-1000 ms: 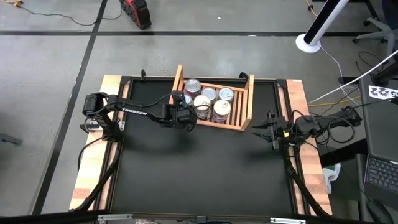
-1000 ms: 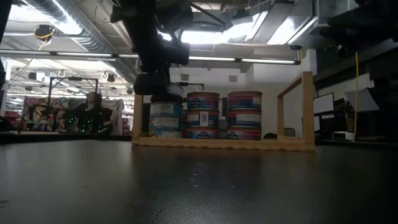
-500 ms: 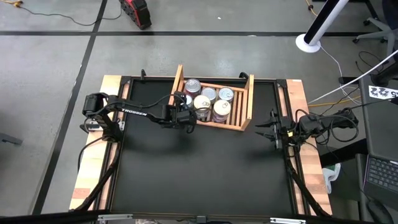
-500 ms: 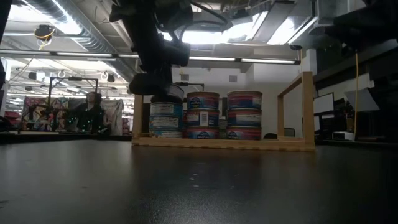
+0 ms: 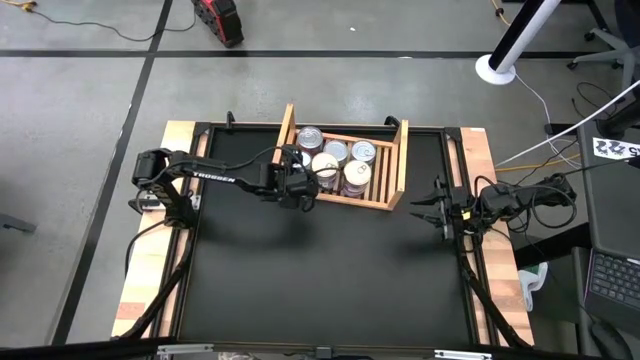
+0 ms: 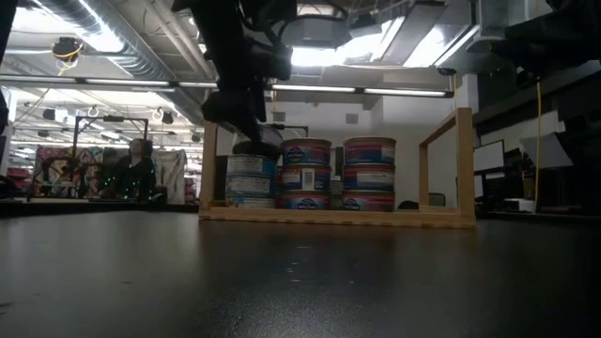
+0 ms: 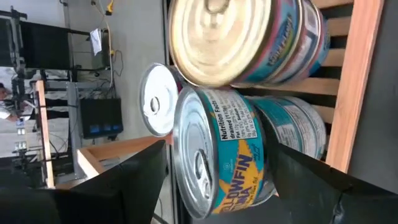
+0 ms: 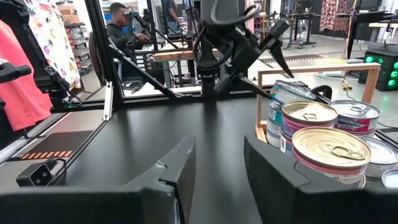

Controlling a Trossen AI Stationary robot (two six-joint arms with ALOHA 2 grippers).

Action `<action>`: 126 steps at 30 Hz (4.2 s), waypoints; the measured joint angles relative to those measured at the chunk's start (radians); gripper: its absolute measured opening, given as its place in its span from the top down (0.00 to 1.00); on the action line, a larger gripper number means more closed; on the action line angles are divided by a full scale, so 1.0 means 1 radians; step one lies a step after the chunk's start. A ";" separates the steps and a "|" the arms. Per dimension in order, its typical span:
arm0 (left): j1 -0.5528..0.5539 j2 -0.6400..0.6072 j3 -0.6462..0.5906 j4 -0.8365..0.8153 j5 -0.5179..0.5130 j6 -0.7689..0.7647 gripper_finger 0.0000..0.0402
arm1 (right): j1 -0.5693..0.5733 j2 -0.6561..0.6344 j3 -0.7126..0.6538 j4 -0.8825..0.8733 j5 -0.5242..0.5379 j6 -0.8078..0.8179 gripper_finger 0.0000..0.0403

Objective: Stack canned seafood by type on shelf
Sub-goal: Stack the light blue tuna can on top of the other light blue tuna can, then return to Home Position

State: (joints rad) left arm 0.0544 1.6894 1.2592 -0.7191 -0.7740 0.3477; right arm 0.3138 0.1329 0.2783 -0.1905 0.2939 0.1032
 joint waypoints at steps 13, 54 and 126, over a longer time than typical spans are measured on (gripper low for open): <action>-0.031 -0.015 0.018 -0.096 0.038 -0.078 0.32 | 0.000 0.000 0.000 -0.031 0.000 0.005 0.66; -0.316 -1.556 -1.031 0.628 0.193 -0.374 0.32 | 0.000 -0.096 -0.217 0.095 -0.037 -0.006 0.66; 0.001 -1.684 -1.251 0.778 0.408 -0.180 0.32 | 0.000 -0.096 -0.220 0.092 -0.017 -0.060 0.66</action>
State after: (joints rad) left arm 0.0551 0.0051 0.0086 0.0593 -0.3660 0.1673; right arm 0.3138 0.0368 0.0582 -0.0990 0.2768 0.0437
